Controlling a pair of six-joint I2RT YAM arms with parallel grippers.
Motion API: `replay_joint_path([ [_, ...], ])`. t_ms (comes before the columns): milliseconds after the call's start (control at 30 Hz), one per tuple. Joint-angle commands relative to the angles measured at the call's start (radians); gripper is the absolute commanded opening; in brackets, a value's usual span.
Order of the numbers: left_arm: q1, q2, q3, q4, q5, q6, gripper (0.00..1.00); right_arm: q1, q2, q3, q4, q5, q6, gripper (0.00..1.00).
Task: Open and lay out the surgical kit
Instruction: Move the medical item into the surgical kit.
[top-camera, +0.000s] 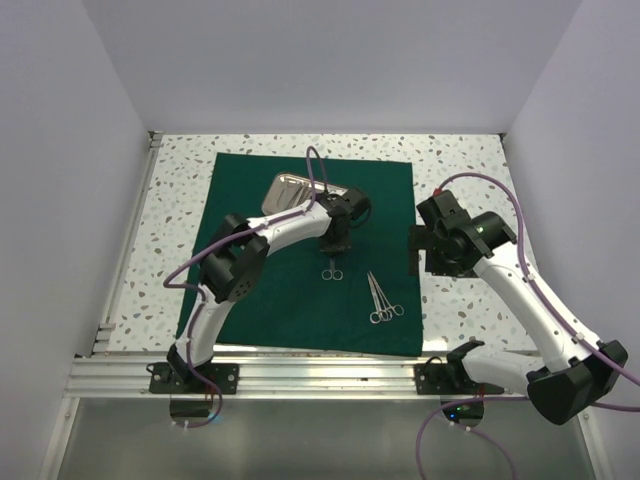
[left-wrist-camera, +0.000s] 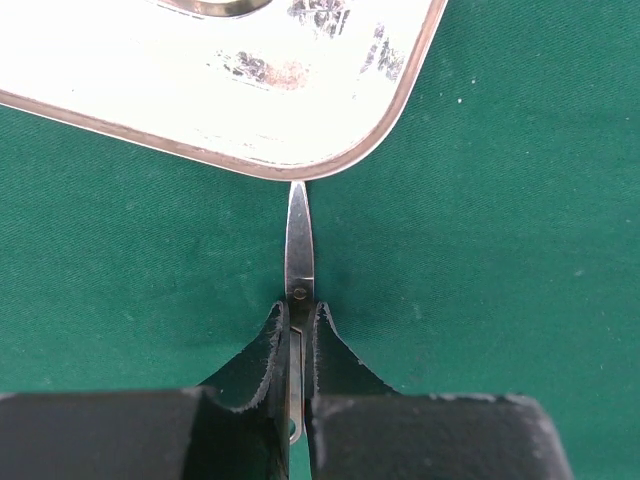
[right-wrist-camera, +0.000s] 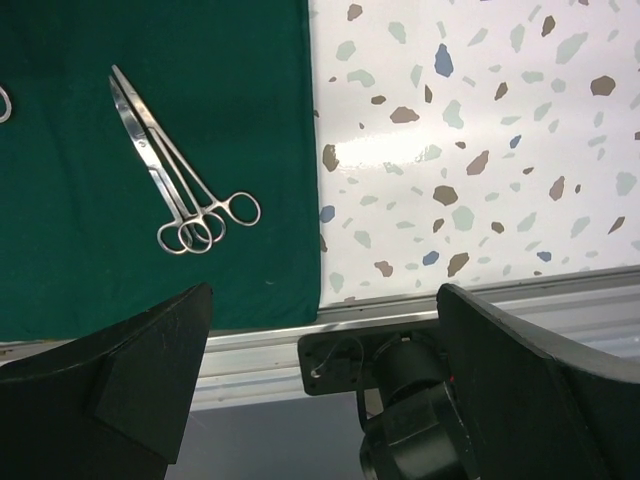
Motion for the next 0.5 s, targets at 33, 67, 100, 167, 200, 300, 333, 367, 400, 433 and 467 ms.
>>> replay_joint_path([
  [33,0.007,-0.014,-0.057,-0.010,0.052,0.013,0.00,-0.004,0.010,0.046,0.015,-0.005,0.015,0.98],
  [67,0.007,-0.023,-0.060,-0.014,0.057,0.013,0.00,-0.005,0.009,0.046,0.024,-0.007,0.015,0.98],
  [100,0.006,-0.039,-0.060,-0.017,0.068,0.012,0.00,-0.005,0.004,0.041,0.027,-0.012,0.015,0.98],
  [167,0.003,-0.056,-0.060,-0.031,0.080,0.003,0.00,-0.004,-0.002,0.032,0.044,-0.018,0.012,0.98],
  [200,-0.002,-0.075,-0.060,-0.037,0.086,-0.002,0.00,-0.004,-0.008,0.020,0.050,-0.028,0.010,0.98],
  [300,-0.019,-0.123,-0.071,-0.044,0.086,-0.031,0.00,-0.005,-0.008,0.000,0.073,-0.058,0.003,0.98],
  [333,-0.025,-0.132,-0.076,-0.044,0.088,-0.048,0.00,-0.005,-0.008,-0.003,0.077,-0.062,0.000,0.98],
  [367,-0.031,-0.140,-0.076,-0.044,0.091,-0.059,0.00,-0.005,-0.008,-0.005,0.087,-0.065,-0.005,0.98],
  [400,-0.043,-0.154,-0.083,-0.045,0.095,-0.069,0.00,-0.004,-0.008,-0.005,0.090,-0.068,-0.008,0.98],
  [433,-0.052,-0.161,-0.085,-0.045,0.099,-0.094,0.00,-0.004,-0.011,-0.003,0.093,-0.068,-0.013,0.98],
  [467,-0.062,-0.166,-0.087,-0.045,0.102,-0.106,0.00,-0.005,-0.014,0.001,0.093,-0.070,-0.014,0.98],
])
